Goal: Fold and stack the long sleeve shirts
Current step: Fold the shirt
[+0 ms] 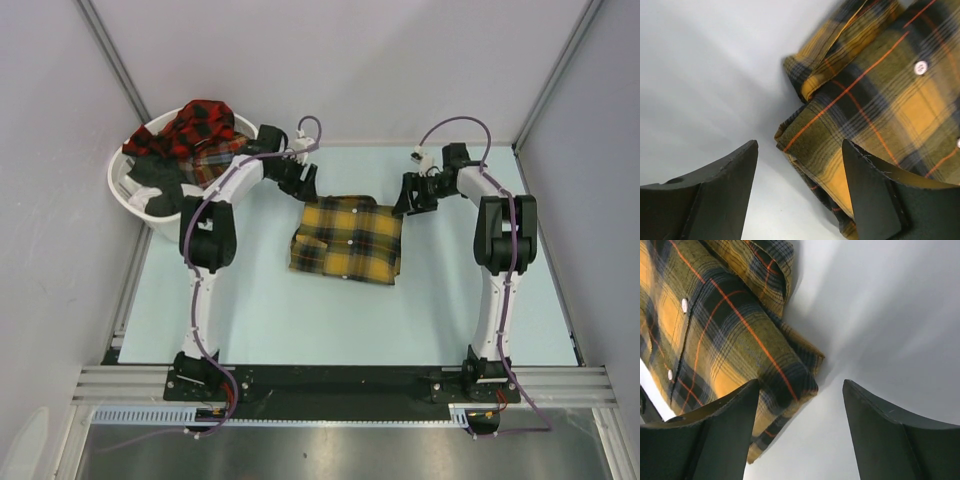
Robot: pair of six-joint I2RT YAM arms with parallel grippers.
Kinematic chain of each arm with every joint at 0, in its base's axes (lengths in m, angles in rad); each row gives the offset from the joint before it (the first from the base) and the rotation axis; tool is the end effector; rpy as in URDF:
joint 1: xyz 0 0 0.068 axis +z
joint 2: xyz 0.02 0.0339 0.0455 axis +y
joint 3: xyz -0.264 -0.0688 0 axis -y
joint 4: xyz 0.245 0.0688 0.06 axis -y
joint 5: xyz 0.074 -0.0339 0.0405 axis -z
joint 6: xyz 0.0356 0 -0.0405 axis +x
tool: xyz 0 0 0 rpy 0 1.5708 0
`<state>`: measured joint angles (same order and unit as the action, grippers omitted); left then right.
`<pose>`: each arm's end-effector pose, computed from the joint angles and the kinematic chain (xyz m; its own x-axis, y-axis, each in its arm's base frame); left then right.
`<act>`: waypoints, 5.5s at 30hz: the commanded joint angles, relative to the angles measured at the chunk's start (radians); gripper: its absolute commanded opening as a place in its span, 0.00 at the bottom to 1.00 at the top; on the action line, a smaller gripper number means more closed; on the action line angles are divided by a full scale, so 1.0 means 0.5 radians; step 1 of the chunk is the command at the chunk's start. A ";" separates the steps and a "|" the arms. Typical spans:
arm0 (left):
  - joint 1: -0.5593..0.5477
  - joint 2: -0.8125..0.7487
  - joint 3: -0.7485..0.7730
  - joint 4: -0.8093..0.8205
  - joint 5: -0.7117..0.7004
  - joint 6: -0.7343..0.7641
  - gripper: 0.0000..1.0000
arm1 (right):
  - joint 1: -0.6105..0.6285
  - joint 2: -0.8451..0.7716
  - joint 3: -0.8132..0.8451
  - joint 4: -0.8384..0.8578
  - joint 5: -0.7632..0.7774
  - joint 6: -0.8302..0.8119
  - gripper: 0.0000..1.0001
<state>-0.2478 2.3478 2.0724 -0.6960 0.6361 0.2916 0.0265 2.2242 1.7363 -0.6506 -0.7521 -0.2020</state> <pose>0.4942 -0.1468 0.2081 -0.6165 0.3945 -0.6813 0.7303 0.6100 -0.3076 0.4661 0.0367 0.1705 -0.8279 -0.1685 -0.5349 -0.4814 0.7029 0.5237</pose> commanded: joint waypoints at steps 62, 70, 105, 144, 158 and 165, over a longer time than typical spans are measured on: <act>-0.407 -0.782 -2.233 2.322 0.228 -2.344 0.99 | 0.248 -0.267 -1.034 1.025 -0.898 1.193 1.00; -0.112 -0.805 -2.583 2.052 0.264 -2.105 0.99 | -0.035 0.022 -0.877 0.541 -0.775 0.862 1.00; 0.081 -1.252 -2.092 2.246 0.339 -2.069 0.99 | 0.174 0.163 0.555 0.134 -0.549 0.752 1.00; 0.848 -2.152 -2.059 0.432 0.111 -0.715 0.94 | 1.622 -0.760 -1.063 -0.407 0.605 -1.410 0.00; 0.670 -1.953 -1.994 0.539 0.105 -0.776 0.97 | 1.597 -0.706 -0.767 0.650 1.013 -0.262 0.81; 0.756 -2.017 -2.043 0.539 0.075 -0.832 0.99 | 1.751 -0.270 -0.396 0.820 1.479 -0.265 0.77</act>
<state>0.0982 1.3785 1.0313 -0.4583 0.6773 -0.0933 0.8692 1.9907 1.4372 -0.3309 -0.1860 -0.3862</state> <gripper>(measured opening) 0.986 0.783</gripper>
